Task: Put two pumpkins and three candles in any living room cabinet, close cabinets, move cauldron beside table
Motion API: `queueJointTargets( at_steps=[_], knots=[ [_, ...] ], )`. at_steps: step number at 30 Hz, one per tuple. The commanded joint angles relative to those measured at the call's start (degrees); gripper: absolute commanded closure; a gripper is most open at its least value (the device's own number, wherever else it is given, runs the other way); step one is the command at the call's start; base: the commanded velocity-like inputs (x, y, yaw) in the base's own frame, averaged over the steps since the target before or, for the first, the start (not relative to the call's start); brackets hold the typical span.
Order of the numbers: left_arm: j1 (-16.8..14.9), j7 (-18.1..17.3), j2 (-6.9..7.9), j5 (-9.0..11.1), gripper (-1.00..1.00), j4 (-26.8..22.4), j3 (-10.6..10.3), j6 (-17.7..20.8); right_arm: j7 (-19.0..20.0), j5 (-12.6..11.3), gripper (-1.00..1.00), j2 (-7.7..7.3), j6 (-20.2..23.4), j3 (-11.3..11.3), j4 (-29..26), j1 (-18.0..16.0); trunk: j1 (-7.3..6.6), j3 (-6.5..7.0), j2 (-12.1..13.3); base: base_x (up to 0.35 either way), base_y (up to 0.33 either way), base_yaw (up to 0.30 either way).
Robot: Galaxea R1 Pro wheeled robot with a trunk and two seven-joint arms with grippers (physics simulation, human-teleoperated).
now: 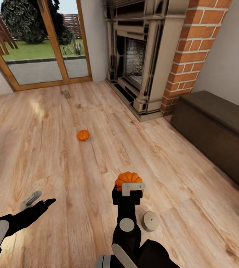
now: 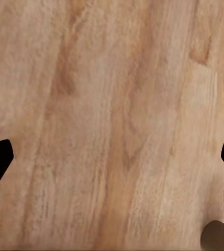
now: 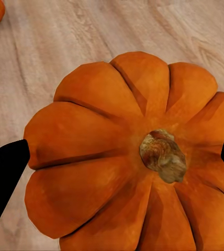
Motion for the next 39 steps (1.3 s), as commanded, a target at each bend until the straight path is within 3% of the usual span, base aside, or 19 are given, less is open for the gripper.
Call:
queueJointTargets(
  at_steps=[1, 18, 23, 30, 39],
  knots=[
    [-0.03, 0.5, 0.0, 0.59, -1.0, -0.04, 0.03, 0.21, -0.4, -0.27, 1.0, 0.0, 0.45, 0.08, -0.07, -0.06, -0.01, -0.04, -0.02, 0.0, 0.0, 0.275],
    [-0.03, 0.55, -0.05, 0.6, -1.0, 0.84, -0.78, 0.18, -1.01, 0.86, 1.0, -0.09, 0.39, 0.17, -0.01, -0.06, -0.01, -0.04, -0.02, 0.0, 0.0, 0.276],
    [-0.03, 0.62, -0.08, 0.61, -1.0, 1.0, -1.09, 0.12, -1.13, 0.88, 1.0, -0.16, -1.49, 0.12, 0.01, -0.06, -0.01, -0.01, -0.02, -0.086, 0.104, 0.258],
    [-0.03, 0.57, -0.09, 0.64, -1.0, 1.04, -1.13, 0.12, -1.11, 0.88, 1.0, -0.9, -1.94, 0.17, 0.0, -0.06, -0.01, 0.43, -0.02, -0.029, 0.285, 0.054],
    [-0.03, 0.55, -0.03, 0.66, -1.0, 1.09, -1.17, 0.2, -1.11, 1.13, 1.0, -1.14, -2.01, 0.17, -0.07, -0.06, -0.01, 0.82, -0.02, 0.023, 0.042, 0.001]
  ],
)
